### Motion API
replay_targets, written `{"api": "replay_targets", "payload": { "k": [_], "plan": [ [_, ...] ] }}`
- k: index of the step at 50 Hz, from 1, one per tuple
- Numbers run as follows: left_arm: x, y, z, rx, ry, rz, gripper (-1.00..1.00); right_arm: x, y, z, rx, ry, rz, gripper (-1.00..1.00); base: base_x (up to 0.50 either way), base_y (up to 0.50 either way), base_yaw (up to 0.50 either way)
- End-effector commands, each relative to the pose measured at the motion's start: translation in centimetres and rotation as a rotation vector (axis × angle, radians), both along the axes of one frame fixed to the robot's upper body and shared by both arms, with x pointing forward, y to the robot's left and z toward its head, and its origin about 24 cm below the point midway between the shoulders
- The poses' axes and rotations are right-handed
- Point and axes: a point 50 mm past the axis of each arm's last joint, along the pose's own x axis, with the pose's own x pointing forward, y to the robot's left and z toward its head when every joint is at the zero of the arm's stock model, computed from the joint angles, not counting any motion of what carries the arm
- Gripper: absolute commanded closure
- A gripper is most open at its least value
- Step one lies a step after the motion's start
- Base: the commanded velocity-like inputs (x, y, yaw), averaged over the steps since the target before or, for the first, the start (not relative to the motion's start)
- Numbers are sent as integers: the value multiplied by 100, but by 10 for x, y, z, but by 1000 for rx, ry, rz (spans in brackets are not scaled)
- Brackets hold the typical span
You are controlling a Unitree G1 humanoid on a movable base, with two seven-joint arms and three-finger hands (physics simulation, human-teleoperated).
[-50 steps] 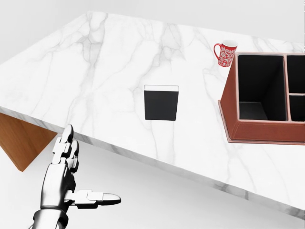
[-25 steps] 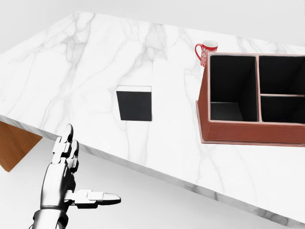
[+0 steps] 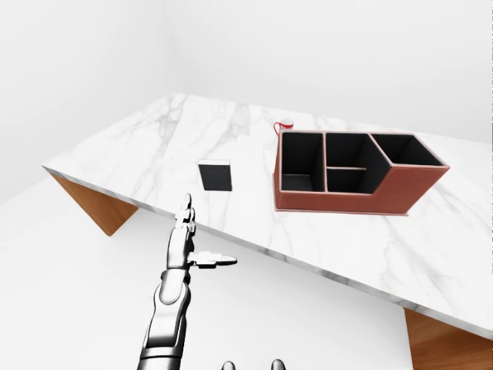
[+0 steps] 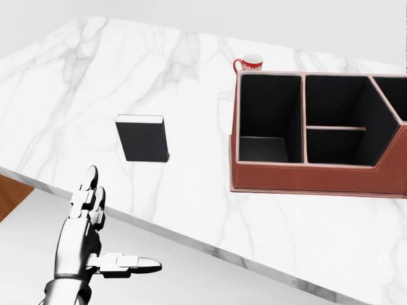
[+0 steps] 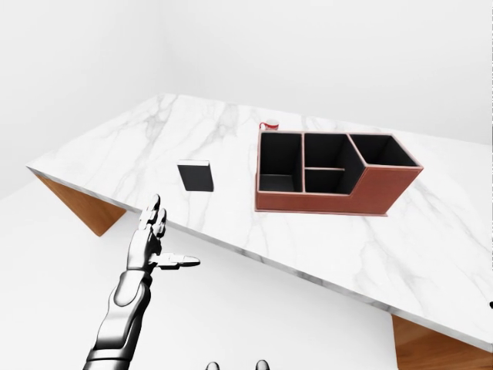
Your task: Pick up the book and place it in the left compartment of the caddy.
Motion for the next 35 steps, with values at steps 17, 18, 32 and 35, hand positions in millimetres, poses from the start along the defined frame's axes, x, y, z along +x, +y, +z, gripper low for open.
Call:
{"api": "replay_targets", "payload": {
  "k": [17,18,32,35],
  "plan": [
    [2,0,-3,6,15,2,-100,0,0,-1,1,3,3,-100,12,-27,0],
    [2,0,-3,4,15,2,-100,-1,0,0,-2,0,1,-100,11,-25,0],
    [1,1,-1,2,6,2,-100,1,1,1,-5,-3,8,-100,4,-9,0],
    [1,1,-1,1,5,2,-100,2,2,-1,-3,4,11,-100,0,0,0]
  ]
}}
